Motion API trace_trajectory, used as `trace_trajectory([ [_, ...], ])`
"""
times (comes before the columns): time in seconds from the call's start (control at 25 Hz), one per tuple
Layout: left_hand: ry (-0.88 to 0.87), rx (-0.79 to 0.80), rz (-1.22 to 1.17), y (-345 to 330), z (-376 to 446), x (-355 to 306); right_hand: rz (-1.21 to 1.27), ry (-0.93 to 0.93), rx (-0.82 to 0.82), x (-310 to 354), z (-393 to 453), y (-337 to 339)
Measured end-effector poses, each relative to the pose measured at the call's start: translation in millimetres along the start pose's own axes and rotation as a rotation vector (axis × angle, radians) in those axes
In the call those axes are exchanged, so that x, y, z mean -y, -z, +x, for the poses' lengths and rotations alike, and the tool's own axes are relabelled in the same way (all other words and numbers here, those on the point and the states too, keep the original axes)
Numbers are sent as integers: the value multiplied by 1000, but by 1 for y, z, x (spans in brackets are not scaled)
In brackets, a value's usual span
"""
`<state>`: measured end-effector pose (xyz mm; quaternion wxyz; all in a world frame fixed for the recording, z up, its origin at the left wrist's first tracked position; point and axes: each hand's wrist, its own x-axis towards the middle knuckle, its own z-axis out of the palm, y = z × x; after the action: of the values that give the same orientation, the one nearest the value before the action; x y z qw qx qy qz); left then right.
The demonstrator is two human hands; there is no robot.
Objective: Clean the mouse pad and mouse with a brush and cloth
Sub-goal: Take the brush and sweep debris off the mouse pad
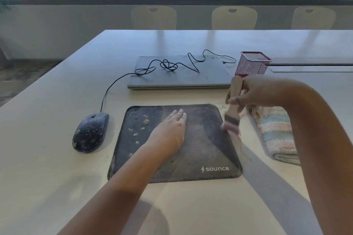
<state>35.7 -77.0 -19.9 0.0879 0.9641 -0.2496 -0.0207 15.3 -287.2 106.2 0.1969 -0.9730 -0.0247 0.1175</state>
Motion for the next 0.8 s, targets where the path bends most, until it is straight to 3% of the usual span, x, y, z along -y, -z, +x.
trace_trajectory([
  [0.08, -4, -5, -3, 0, -1, 0, 100, 15, -35, -4, 0, 4],
  [0.24, -2, 1, 6, 0, -1, 0, 90, 68, 188, 3, -4, -1],
  [0.36, 3, 3, 6, 1, -1, 0, 69, 9, 57, 6, 5, -8],
  [0.48, 2, -1, 2, 2, -1, -1, 207, 99, -41, 9, 6, -6],
  [0.56, 6, 3, 1, 2, 0, -1, 347, 265, 73, 11, -4, -8],
  [0.64, 5, 7, 3, 1, 0, -2, 395, 440, 301, 10, -17, -19],
  [0.72, 1, -1, 6, 1, 0, -2, 380, 468, 419, 0, -27, -29],
  [0.8, 1, -1, 2, 0, 0, -1, 367, 400, 376, -15, -32, -25],
])
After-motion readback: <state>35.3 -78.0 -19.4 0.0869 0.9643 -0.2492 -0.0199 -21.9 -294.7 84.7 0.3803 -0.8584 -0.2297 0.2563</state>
